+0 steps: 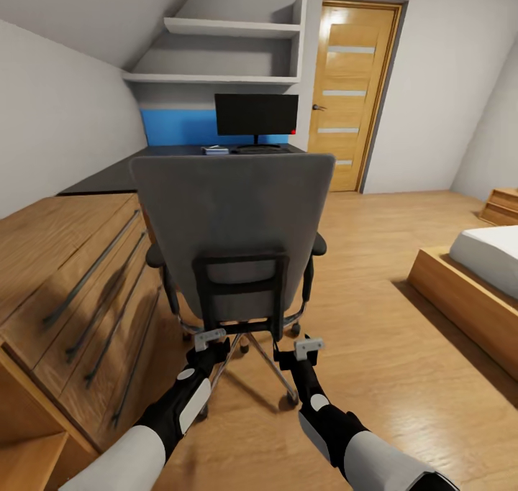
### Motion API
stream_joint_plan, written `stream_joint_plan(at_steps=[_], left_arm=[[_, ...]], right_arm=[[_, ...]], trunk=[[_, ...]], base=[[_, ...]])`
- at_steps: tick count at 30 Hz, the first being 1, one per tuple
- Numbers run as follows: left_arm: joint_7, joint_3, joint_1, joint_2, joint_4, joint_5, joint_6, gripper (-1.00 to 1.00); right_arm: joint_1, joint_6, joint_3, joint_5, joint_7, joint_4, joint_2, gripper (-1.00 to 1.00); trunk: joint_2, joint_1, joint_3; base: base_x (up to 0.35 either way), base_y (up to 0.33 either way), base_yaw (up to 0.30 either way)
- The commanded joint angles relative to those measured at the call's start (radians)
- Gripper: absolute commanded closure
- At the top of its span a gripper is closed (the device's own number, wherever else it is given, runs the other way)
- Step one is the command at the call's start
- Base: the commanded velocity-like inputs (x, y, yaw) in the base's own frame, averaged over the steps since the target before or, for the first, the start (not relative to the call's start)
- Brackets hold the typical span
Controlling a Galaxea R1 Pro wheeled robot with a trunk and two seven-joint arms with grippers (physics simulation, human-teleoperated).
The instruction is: In the bedroom, organize the workspace by keeping the computer under the desk, ensuring the monitor is on the desk, placing the keyboard on the desk next to the monitor, placing the mouse on the desk next to the keyboard, moving the folder from the swivel chair onto the desk next to the mouse, stacking the notebook on top of the folder with the pen on top of the notebook, and positioning the swivel chair next to the desk.
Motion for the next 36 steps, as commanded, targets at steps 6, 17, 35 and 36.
stream_joint_plan(at_steps=[6, 17, 35, 36], left_arm=[[0.009, -0.01, -0.001, 0.0, 0.007, 0.013, -0.005, -1.0], [0.009, -0.01, -0.001, 0.0, 0.016, 0.013, -0.003, -1.0], [0.021, -0.004, -0.001, 0.011, 0.036, 0.018, -0.005, -1.0], [0.021, -0.004, -0.001, 0.012, 0.036, 0.018, -0.005, -1.0]], right_arm=[[-0.001, -0.003, 0.009, -0.008, -0.005, 0.001, 0.0, -1.0], [-0.002, -0.003, 0.007, -0.007, -0.005, 0.001, 0.0, -1.0], [-0.001, -0.003, 0.005, -0.006, -0.004, 0.002, -0.01, -1.0], [-0.001, -0.003, 0.005, -0.006, -0.004, 0.002, -0.011, -1.0]], trunk=[[0.0, 0.0, -0.001], [0.0, 0.0, -0.001], [0.0, 0.0, -0.001], [0.0, 0.0, -0.001]], base=[[0.193, 0.0, -0.003], [-0.157, 0.0, 0.0], [-0.03, 0.0, 0.0], [0.0, 0.0, 0.0]])
